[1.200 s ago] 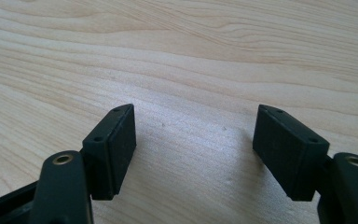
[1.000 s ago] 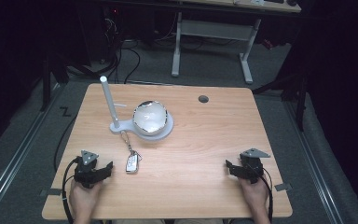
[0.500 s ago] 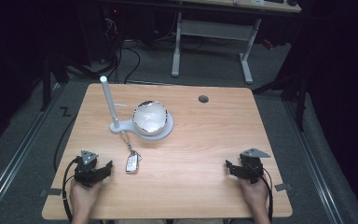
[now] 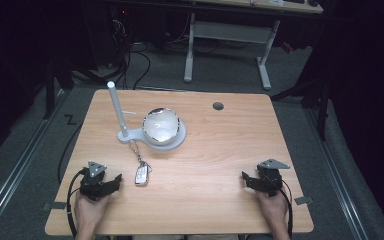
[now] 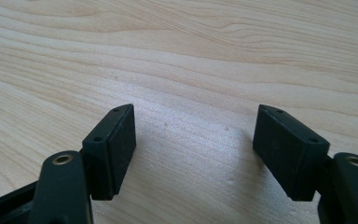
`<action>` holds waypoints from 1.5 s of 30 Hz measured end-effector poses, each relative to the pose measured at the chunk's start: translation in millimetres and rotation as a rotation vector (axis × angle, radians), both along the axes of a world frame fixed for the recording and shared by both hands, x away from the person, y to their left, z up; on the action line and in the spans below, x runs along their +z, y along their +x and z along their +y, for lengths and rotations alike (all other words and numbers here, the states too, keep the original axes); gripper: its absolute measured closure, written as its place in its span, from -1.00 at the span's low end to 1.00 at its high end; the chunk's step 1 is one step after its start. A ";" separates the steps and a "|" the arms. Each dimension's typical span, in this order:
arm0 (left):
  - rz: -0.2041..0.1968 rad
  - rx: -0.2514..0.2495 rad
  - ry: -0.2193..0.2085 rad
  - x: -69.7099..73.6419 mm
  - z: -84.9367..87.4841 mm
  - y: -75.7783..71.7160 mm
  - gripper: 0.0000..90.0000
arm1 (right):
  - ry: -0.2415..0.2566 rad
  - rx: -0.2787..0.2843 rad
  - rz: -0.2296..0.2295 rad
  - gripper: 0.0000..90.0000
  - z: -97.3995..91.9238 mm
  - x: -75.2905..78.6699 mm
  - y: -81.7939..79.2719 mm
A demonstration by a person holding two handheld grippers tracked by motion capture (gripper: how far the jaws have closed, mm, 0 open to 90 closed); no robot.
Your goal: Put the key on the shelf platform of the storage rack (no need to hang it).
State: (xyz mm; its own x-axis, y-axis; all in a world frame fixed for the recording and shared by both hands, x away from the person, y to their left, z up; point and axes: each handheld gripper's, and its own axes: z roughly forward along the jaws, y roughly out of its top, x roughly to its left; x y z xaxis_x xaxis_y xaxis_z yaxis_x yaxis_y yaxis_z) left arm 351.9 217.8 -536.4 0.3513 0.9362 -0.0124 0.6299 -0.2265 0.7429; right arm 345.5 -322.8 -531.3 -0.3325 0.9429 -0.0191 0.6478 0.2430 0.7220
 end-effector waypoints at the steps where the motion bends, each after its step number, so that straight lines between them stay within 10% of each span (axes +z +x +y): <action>1: 0.000 0.000 -0.011 0.9 0.3 -0.1 -0.32 | 0.001 0.000 0.000 -0.32 0.0 0.0 0.0; 27: 0.006 -0.128 -0.096 26.2 -33.5 -11.7 -0.42 | 0.002 0.001 0.001 -0.32 0.2 0.1 -0.6; 45: 0.061 -0.141 -0.029 23.7 -72.4 1.9 -0.57 | 0.003 0.001 0.001 -0.32 0.2 0.1 -0.7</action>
State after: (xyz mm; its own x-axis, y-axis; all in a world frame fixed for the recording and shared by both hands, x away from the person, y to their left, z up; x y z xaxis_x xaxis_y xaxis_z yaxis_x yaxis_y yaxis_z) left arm 353.8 145.3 -512.7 0.4771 0.8765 -0.0645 0.6377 -0.2948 0.7117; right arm 344.8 -322.6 -531.2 -0.3339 0.9425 -0.0161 0.6479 0.2418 0.7223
